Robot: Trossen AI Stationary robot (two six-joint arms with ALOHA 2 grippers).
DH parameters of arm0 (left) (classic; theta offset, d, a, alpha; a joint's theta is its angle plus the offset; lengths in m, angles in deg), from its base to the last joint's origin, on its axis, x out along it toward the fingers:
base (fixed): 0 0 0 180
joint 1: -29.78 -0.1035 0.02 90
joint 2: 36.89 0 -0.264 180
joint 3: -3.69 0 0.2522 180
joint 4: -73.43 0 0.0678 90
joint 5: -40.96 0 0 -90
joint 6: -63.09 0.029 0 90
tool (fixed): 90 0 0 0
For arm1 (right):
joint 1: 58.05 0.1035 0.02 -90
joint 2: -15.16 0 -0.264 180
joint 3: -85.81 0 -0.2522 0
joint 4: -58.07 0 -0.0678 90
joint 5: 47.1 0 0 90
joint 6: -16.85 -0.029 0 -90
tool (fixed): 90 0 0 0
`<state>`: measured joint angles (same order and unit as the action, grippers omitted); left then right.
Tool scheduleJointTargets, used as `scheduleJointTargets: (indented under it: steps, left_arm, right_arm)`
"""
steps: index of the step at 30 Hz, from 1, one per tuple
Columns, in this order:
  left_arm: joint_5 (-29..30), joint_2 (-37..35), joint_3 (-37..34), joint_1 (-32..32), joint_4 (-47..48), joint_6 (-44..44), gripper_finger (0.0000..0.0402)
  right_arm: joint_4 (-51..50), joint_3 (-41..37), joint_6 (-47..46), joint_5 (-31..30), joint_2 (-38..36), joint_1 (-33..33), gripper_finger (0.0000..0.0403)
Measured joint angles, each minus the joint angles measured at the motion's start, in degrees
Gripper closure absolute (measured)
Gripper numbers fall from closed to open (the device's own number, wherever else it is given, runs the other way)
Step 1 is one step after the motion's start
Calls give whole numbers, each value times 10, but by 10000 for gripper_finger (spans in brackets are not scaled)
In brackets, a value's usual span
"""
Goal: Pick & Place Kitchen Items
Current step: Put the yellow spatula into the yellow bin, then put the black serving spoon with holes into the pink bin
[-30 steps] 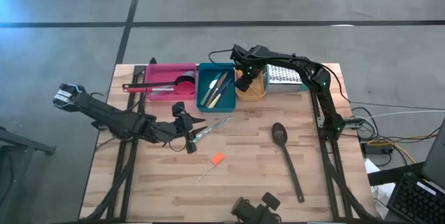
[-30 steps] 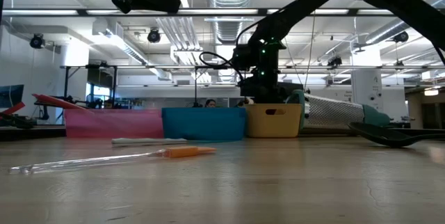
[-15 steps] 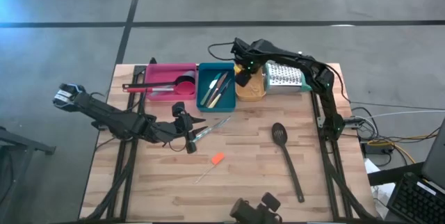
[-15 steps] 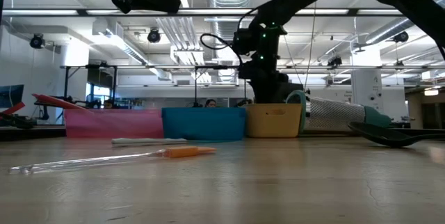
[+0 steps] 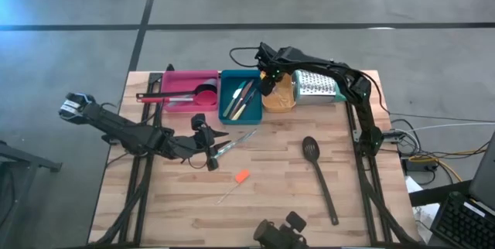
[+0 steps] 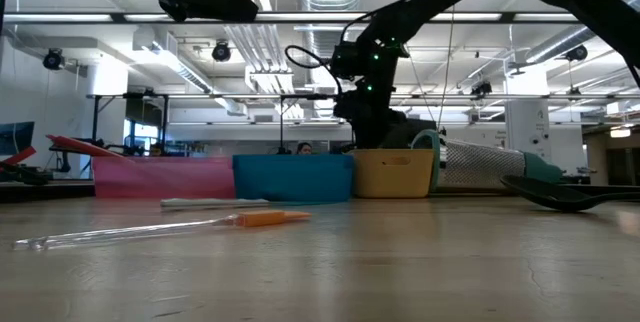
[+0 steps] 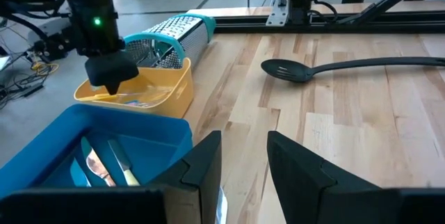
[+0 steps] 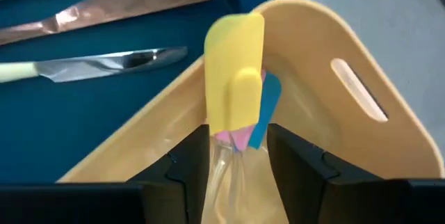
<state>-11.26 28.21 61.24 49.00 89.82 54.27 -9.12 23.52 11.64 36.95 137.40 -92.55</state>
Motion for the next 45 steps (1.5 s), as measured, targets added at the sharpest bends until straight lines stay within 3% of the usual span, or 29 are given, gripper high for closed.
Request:
scheduleJointTargets:
  steps: [6,9,12,23,33,45]
  left_arm:
    - [0,0,0,0,0,0,280]
    - [0,0,0,0,0,0,280]
    - [0,0,0,0,0,0,280]
    - [0,0,0,0,0,1,280]
    - [0,0,0,0,0,0,280]
    - [0,0,0,0,0,-3,280]
  right_arm:
    - [23,-18,10,-1,17,0,282]
    - [20,-25,21,-38,19,0,290]
    - [-23,-26,15,-65,16,-1,301]
    - [-172,-14,12,-56,-30,22,331]
    - [-183,-17,-4,-26,-152,104,328]
    - [-256,-28,-178,-31,-300,276,344]
